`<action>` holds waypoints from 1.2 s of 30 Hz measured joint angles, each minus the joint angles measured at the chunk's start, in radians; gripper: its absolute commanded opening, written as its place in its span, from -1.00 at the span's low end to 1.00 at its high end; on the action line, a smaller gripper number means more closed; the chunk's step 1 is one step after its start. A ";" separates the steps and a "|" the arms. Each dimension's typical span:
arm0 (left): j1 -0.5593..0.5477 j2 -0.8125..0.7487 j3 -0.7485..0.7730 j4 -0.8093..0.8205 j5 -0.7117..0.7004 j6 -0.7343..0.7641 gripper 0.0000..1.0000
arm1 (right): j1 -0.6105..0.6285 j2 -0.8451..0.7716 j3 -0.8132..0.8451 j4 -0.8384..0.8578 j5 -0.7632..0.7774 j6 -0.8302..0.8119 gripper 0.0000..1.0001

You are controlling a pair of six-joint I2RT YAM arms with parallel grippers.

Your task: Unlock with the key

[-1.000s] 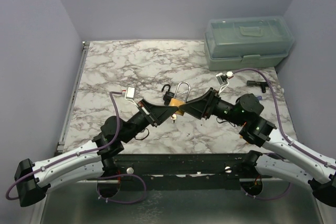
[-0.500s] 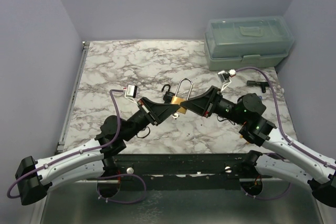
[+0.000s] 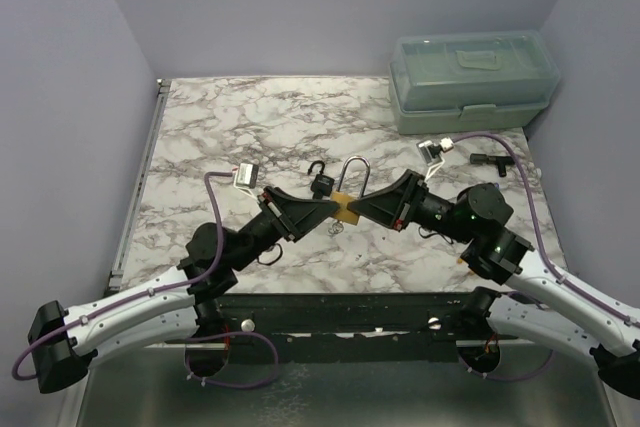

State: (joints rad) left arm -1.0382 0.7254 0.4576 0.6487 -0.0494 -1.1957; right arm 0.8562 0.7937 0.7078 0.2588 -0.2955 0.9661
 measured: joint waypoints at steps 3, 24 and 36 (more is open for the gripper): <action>0.000 -0.040 -0.005 -0.003 -0.005 0.004 0.18 | 0.001 -0.022 -0.003 -0.038 0.014 -0.005 -0.99; 0.002 -0.104 -0.035 -0.105 -0.064 0.009 -0.20 | 0.002 -0.018 -0.003 -0.075 0.036 -0.005 -0.99; 0.002 -0.067 -0.035 -0.113 -0.033 0.008 -0.75 | 0.002 -0.005 -0.003 -0.076 0.037 -0.005 -0.99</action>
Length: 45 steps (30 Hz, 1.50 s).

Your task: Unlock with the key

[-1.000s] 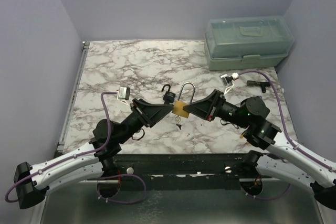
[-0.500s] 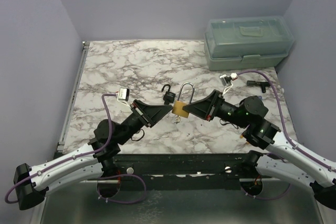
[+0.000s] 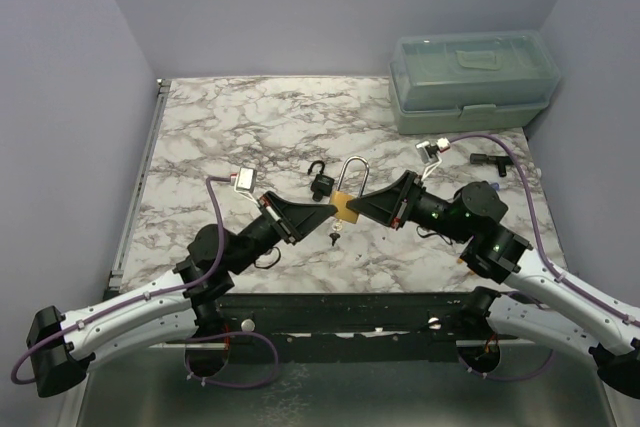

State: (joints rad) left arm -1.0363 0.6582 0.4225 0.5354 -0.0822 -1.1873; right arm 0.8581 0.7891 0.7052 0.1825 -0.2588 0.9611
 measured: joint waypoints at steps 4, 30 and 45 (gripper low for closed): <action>0.000 -0.014 0.000 0.000 0.010 0.007 -1.00 | 0.000 0.001 0.000 0.005 -0.001 0.011 -0.99; 0.001 0.012 0.008 -0.001 0.044 0.037 -1.00 | -0.005 0.064 0.042 -0.002 -0.027 0.004 -0.57; 0.001 -0.022 0.021 -0.051 0.047 0.061 0.27 | -0.003 0.032 0.044 -0.082 0.030 0.024 -0.99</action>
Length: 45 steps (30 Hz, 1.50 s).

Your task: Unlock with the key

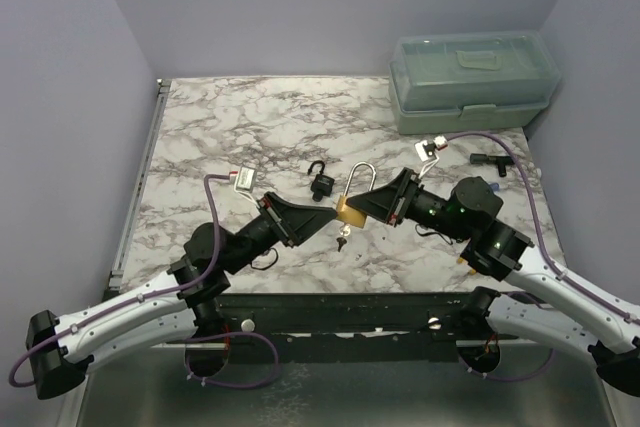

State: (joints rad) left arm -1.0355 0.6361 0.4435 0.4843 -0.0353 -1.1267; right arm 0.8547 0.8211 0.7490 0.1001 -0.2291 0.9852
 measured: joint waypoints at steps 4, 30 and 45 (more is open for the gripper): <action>0.000 -0.027 0.028 -0.085 -0.003 0.030 0.13 | 0.002 -0.039 0.001 -0.058 0.084 0.021 -0.99; 0.000 0.090 0.027 -0.071 0.052 0.063 -0.34 | 0.001 0.021 0.052 -0.103 0.151 0.037 -0.99; 0.000 0.103 0.027 -0.048 0.051 0.074 -1.00 | 0.001 0.038 0.052 -0.101 0.130 0.055 -0.99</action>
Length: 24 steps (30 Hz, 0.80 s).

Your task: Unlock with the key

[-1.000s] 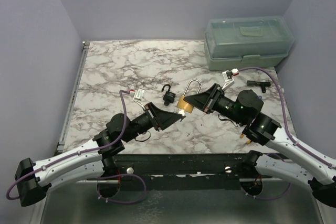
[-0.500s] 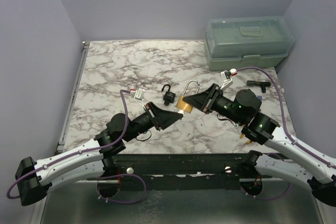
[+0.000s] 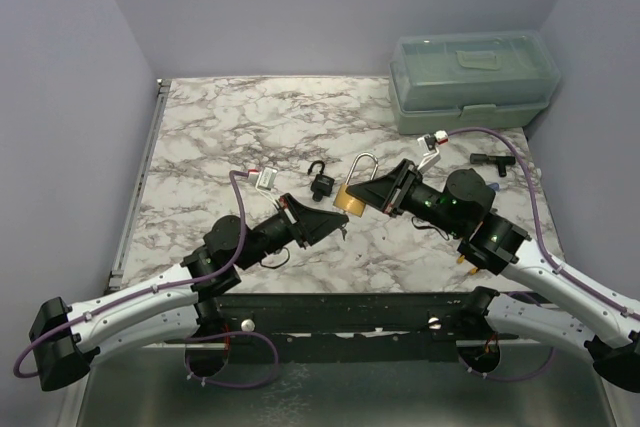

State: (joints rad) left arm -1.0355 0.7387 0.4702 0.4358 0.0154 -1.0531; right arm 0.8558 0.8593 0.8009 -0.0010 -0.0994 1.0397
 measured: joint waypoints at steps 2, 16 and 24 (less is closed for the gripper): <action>0.000 0.005 0.000 0.004 -0.001 -0.001 -1.00 | -0.001 0.000 0.000 0.003 0.001 0.000 -0.99; -0.001 0.015 0.026 -0.046 -0.049 0.011 -1.00 | -0.005 0.003 -0.001 -0.006 0.019 0.001 -0.99; -0.001 0.058 0.068 -0.162 -0.078 0.067 -1.00 | -0.011 0.028 -0.001 -0.079 0.066 0.015 -0.99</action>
State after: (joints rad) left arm -1.0363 0.7963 0.5385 0.2741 -0.0624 -0.9863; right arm 0.8444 0.8875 0.8001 -0.0795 -0.0334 1.0550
